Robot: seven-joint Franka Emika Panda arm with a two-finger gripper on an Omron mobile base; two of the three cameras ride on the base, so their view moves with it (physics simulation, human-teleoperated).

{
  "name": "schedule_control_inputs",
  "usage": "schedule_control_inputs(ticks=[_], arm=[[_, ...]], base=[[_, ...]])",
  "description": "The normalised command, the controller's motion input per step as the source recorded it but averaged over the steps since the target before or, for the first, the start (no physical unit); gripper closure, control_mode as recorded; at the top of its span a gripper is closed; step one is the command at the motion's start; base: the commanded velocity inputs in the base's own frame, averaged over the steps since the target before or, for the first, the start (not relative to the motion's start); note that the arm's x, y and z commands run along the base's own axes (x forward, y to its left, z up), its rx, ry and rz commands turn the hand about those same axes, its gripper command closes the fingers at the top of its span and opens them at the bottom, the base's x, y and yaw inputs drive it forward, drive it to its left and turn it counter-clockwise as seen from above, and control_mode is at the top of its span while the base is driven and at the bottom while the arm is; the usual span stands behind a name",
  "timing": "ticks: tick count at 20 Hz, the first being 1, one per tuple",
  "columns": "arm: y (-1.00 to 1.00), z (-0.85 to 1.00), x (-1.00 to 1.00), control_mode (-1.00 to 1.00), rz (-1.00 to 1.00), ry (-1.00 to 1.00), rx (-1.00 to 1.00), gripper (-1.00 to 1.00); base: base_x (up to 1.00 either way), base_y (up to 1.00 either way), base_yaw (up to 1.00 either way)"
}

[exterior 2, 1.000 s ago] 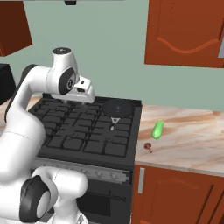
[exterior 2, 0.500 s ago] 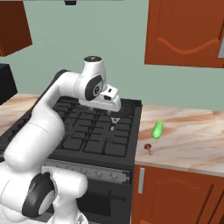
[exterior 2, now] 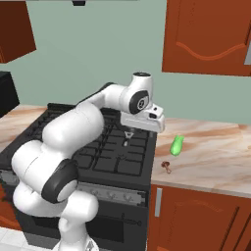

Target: Put the mushroom and corn in the pan. Then turn on the rear right burner and set the heat to medium.

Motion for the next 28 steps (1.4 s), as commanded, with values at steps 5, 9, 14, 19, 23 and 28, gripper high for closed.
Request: schedule_control_inputs(ticks=[5, 9, 14, 19, 23, 28], arm=[[-0.40, -0.59, 0.19, -1.00, -0.01, -0.05, 0.01, -1.00], [-0.21, -0.45, 0.11, -1.00, 0.00, -0.10, 0.02, -1.00], [-0.38, -0.44, -0.02, -1.00, 0.02, -0.01, 0.00, -1.00], [-0.39, -0.20, -0.08, -1.00, 0.23, 0.00, 0.00, -1.00], [-0.20, 0.00, 0.01, -1.00, 0.34, 0.00, 0.00, -1.00], [-0.08, -0.07, 0.08, -1.00, 0.34, 0.02, 0.00, -1.00]], base=[[0.00, 0.00, 0.00], [0.00, 0.00, 0.00], [0.00, 0.00, 0.00], [0.00, 0.00, 0.00], [0.00, 0.00, 0.00], [0.00, 0.00, 0.00]])
